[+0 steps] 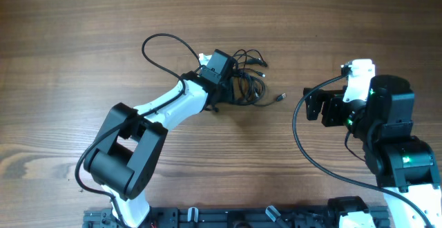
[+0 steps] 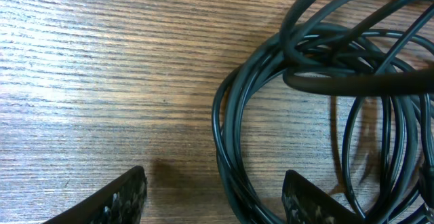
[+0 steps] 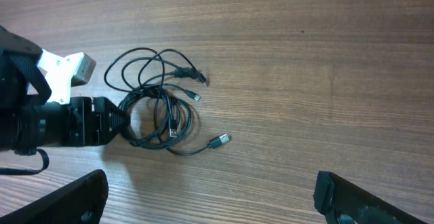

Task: Untangle cables

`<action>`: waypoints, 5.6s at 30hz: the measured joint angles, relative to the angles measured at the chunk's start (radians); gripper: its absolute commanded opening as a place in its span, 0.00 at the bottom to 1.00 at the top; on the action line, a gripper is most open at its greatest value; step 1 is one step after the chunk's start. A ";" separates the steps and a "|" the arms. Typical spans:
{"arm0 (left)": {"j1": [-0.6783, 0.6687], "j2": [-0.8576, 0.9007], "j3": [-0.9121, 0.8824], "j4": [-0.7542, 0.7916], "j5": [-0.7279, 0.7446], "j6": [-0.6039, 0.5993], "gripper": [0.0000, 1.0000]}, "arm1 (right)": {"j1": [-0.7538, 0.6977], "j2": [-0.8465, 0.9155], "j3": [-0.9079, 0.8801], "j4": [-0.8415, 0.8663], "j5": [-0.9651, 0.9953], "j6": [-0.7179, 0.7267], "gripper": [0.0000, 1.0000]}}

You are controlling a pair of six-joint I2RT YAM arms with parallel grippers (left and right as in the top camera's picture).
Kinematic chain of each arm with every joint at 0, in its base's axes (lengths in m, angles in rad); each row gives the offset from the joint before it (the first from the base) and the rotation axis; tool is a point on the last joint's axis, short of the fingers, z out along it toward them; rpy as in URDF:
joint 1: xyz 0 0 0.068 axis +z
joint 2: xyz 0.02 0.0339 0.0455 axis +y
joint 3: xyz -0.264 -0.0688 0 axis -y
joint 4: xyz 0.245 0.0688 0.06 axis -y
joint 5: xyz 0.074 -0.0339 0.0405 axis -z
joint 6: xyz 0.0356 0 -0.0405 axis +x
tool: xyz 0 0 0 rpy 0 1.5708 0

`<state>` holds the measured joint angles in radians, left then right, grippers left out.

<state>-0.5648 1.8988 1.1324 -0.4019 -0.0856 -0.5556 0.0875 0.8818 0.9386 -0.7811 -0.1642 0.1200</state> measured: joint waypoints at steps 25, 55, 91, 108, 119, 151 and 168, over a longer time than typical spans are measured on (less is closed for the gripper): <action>-0.057 0.025 0.002 -0.024 -0.075 -0.004 0.07 | 0.000 0.000 0.000 0.000 0.000 0.000 1.00; 0.217 -0.326 0.008 -0.084 0.659 -0.011 0.04 | 0.000 0.212 0.000 -0.019 -0.259 0.008 1.00; 0.227 -0.326 0.008 0.093 1.106 -0.011 0.04 | 0.001 0.326 0.000 -0.001 -0.574 0.450 0.65; 0.225 -0.326 0.008 0.093 1.104 -0.011 0.04 | 0.077 0.326 0.000 0.009 -0.572 0.540 0.64; 0.225 -0.326 0.008 0.093 1.101 -0.011 0.04 | 0.269 0.366 0.000 0.151 -0.402 0.776 0.64; 0.225 -0.327 0.008 -0.143 0.856 0.039 0.78 | 0.338 0.494 0.000 0.357 -0.404 0.681 0.04; 0.358 -0.389 0.008 -0.107 0.815 0.065 0.83 | 0.321 0.494 0.000 0.391 -0.410 0.632 0.04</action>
<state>-0.2070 1.5101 1.1408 -0.5087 0.7292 -0.4908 0.4088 1.3754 0.9386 -0.3901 -0.5747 0.7517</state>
